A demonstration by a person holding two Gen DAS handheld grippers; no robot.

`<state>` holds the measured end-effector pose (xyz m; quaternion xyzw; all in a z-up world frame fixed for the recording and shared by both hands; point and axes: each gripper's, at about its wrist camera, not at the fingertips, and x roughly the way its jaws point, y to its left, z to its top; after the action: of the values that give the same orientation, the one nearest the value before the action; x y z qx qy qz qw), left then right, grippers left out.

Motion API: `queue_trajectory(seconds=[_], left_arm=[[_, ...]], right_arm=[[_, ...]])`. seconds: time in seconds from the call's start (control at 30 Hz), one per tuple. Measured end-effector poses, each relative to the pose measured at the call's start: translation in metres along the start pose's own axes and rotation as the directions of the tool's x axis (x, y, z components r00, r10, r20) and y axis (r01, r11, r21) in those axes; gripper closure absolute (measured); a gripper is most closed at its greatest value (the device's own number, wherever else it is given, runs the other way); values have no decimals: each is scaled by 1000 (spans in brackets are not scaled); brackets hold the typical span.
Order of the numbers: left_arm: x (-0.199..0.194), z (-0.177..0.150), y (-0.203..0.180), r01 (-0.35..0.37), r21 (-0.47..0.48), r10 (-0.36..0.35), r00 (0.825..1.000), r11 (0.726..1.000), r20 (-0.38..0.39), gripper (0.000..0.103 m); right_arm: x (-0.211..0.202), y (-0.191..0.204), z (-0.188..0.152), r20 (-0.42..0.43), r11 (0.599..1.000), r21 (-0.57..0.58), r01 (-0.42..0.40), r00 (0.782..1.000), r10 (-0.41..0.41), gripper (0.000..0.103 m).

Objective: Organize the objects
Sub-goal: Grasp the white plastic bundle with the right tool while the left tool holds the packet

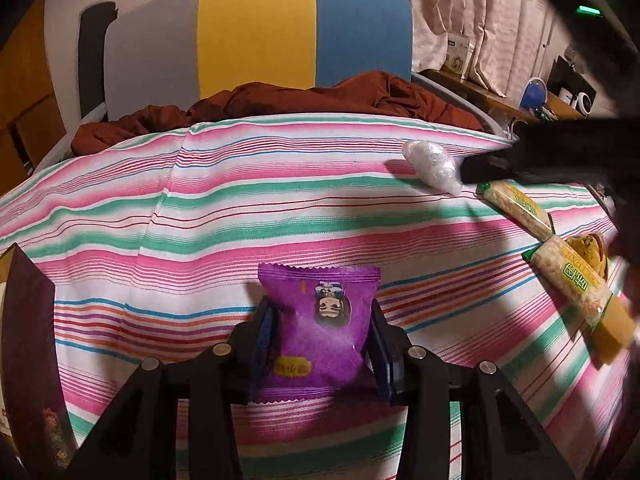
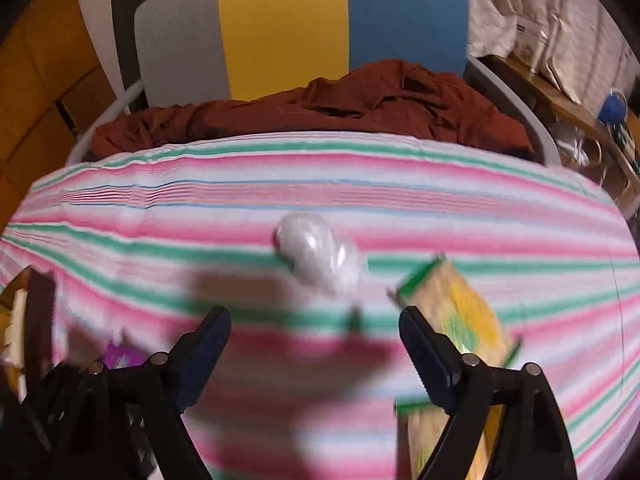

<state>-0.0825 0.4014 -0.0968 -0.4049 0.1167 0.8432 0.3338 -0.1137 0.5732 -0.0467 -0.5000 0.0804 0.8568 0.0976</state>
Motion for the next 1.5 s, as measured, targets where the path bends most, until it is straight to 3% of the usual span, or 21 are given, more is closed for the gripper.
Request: queue_trajectory(seconds=[0.13,0.17,0.2,0.27,0.53,0.67,0.8,1.17,1.5], left_arm=[[0,0,0,5,-4,-5,1000,1000,3,59],[0,0,1,8,-7,-8,1000,1000,4,59],[0,-1,1,10,-8,-10,1000,1000,4,59],[0,-1,1,12,-10,-12,1000,1000,5,59],[0,-2,-1,4,-3,-4,1000,1000,13,59],[0,-2,-1,4,-2,-3,1000,1000,15,59],[-4,-2,4,17,-22,-16,1000,1000,19,62],[-29,-23,-9,-13,26,12,1000,1000,9,62],[-98,-30,-10,16,32,-18,996,999,91,61]], right_arm=[[39,6,22,-23,998,-32,58,998,-59,21],[50,6,25,-31,998,-27,56,998,-57,26],[58,5,29,-44,998,-22,55,997,-56,45],[65,3,28,-65,998,-12,54,996,-54,64],[24,12,-21,-101,997,7,-73,992,73,64],[4,19,-64,-157,995,36,-90,983,95,64],[-6,18,-101,-145,992,90,-85,985,98,64],[2,31,-93,-105,999,15,-45,993,47,64],[0,46,-94,-94,996,-64,-58,994,52,65]])
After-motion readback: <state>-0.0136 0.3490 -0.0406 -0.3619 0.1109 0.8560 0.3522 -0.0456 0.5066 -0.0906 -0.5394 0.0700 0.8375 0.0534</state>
